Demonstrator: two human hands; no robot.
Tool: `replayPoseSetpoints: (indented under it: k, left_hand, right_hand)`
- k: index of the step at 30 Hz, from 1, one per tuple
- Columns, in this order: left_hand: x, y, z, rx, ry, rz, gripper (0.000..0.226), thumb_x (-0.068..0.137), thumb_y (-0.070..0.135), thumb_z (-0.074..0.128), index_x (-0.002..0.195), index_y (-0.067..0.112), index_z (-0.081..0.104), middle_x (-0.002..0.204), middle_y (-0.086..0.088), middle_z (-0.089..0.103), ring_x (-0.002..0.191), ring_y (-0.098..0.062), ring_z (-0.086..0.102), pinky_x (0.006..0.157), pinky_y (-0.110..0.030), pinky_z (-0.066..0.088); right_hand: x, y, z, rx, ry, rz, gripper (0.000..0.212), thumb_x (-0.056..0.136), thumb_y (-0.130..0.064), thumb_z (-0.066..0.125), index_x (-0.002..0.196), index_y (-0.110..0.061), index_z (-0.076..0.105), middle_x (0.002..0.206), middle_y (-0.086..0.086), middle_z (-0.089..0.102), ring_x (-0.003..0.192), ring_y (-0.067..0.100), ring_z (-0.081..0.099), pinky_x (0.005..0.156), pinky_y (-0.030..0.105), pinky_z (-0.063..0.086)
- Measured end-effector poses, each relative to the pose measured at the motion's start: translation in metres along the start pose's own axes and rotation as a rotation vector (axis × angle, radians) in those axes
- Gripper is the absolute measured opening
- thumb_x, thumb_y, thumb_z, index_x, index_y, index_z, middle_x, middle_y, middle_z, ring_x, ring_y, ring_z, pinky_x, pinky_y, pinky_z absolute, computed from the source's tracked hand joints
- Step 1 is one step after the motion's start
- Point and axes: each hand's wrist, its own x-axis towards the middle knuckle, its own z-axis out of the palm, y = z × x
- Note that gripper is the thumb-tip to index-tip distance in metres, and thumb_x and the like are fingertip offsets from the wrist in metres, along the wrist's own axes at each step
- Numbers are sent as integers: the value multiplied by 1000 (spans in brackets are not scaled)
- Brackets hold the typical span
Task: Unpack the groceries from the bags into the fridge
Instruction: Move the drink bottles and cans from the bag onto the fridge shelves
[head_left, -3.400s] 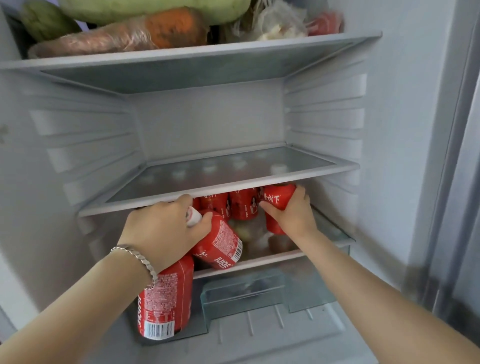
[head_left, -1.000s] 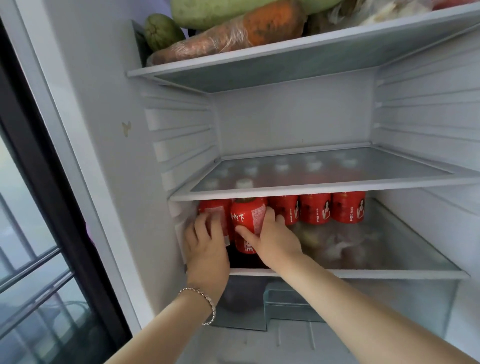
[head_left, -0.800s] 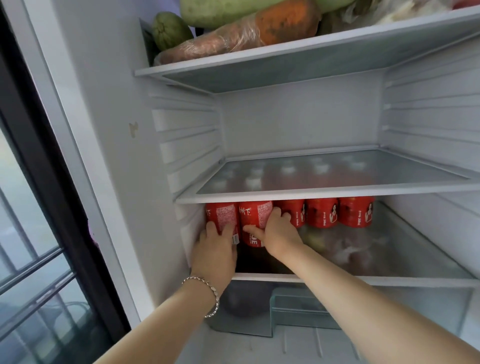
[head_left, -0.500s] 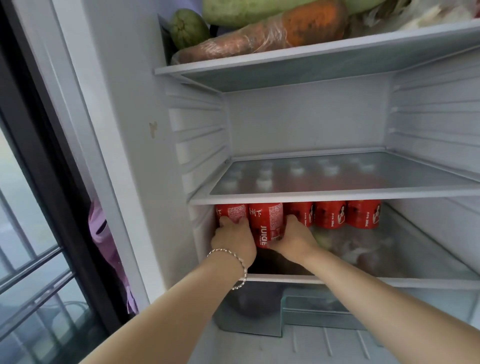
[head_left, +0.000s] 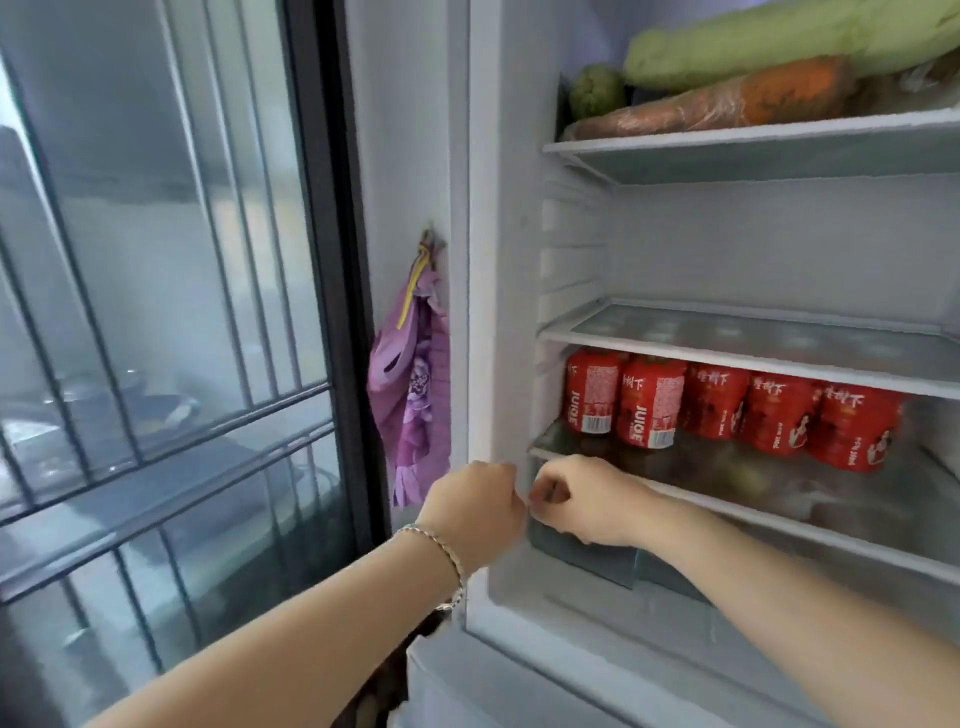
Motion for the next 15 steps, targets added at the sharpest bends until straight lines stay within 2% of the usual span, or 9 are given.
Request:
replayPoseSetpoints:
  k: [2,4,6,8,10,12,15]
  left_hand:
    - [-40,-26,-4,46,-58,-159,20,94,21,38,100,12,54,106,-7,63,96,-30,61,74,-32,45]
    - [-84,-52,-6,72,-159,-307,17,94,24,39,95,15,53,106,-5,63,97,-28,61,74,-31,44]
    - [-130,-80,-7,78,-273,-436,23,94,25,41,101,11,58,111,-8,63,102,-29,60,78,-31,46]
    - [-184,-106,-8,61,-350,-541,31,94,26,43,110,7,60,116,-11,62,107,-28,59,84,-30,46]
    - [-248,-126,-14,35,-397,-662,34,95,28,44,113,6,61,118,-12,62,109,-27,58,88,-30,46]
    - [-318,-142,-26,-14,-394,-806,33,94,25,45,113,2,61,117,-14,63,108,-29,59,86,-30,47]
    - [-431,-160,-46,-70,-270,-1026,32,93,21,44,115,4,59,120,-16,61,110,-32,57,87,-32,46]
  right_hand:
    - [-9,-24,21,-77,-123,-61,7,91,-29,54,92,-24,59,79,-12,52,62,3,49,56,18,38]
    - [-16,-49,51,-170,-217,-126,17,91,-27,53,103,-21,63,90,-7,55,76,11,54,67,23,43]
    - [-23,-76,85,-238,-282,-205,20,89,-23,52,103,-17,64,101,-1,62,94,18,59,79,28,47]
    - [-35,-111,122,-285,-346,-278,21,87,-20,50,99,-11,64,108,8,66,102,27,61,86,38,51]
    - [-55,-155,157,-353,-410,-370,29,87,-19,48,107,-3,63,115,16,63,108,35,59,89,45,50]
    - [-84,-206,191,-416,-467,-504,27,90,-21,49,107,-4,62,115,14,64,106,32,60,85,41,51]
    - [-138,-286,244,-469,-478,-730,22,91,-21,48,104,-11,63,111,6,64,100,26,61,79,31,49]
